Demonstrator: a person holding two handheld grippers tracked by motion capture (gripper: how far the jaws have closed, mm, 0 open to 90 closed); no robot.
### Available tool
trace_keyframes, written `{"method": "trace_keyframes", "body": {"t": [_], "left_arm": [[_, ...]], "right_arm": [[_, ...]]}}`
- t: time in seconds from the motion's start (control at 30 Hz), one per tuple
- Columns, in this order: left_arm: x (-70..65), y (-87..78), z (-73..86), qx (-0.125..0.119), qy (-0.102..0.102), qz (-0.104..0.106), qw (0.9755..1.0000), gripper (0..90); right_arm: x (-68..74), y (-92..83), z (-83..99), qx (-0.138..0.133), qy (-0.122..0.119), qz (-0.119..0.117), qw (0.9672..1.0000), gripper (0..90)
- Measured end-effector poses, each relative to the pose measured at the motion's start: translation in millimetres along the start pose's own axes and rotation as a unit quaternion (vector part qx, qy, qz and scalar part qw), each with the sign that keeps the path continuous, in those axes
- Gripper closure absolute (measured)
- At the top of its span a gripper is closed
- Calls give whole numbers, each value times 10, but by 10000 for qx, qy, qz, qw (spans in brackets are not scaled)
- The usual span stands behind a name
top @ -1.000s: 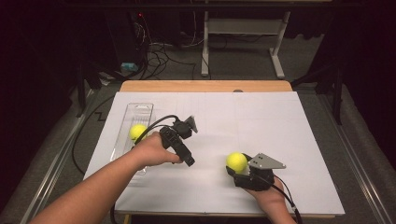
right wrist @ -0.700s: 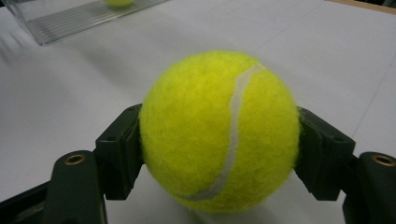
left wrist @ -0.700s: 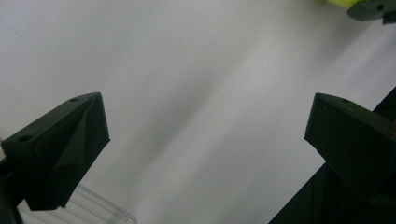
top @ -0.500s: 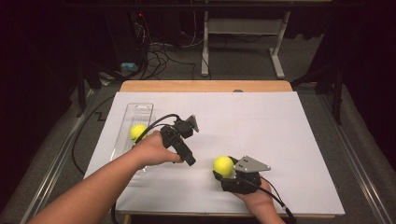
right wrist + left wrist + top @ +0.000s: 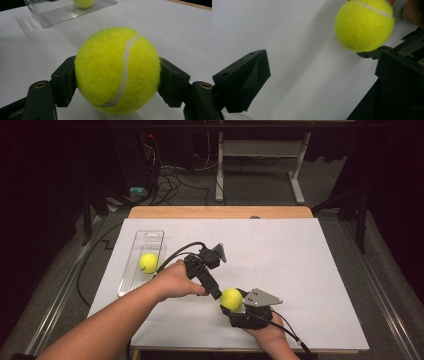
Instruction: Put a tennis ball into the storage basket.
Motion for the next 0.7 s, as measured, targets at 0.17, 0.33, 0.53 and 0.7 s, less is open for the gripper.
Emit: {"method": "trace_keyframes", "body": {"t": [0.17,0.33,0.53,0.7], "left_arm": [[-154,54,-126,59,130,129,9998,7],[-238,136,-199,83,193,245,9995,18],[-292,248,-272,84,174,452,9988,48],[-324,329,-284,136,204,676,9974,113]], "right_arm": [[16,-3,-31,-72,13,-30,10000,279],[16,-33,-66,-179,77,-90,9998,278],[19,-55,-92,-259,139,-127,9995,279],[9,-61,-106,-316,104,-118,9994,278]]}}
Point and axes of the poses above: each handheld gripper's, and its own axes: y roughly forward along the jaws, z roughly out of its underside, x roughly to its left, the point moved 9 cm from there along y, roughly forward along the jaws, and after that the axes turned 2 degrees about -x, right-handed, at the moved point
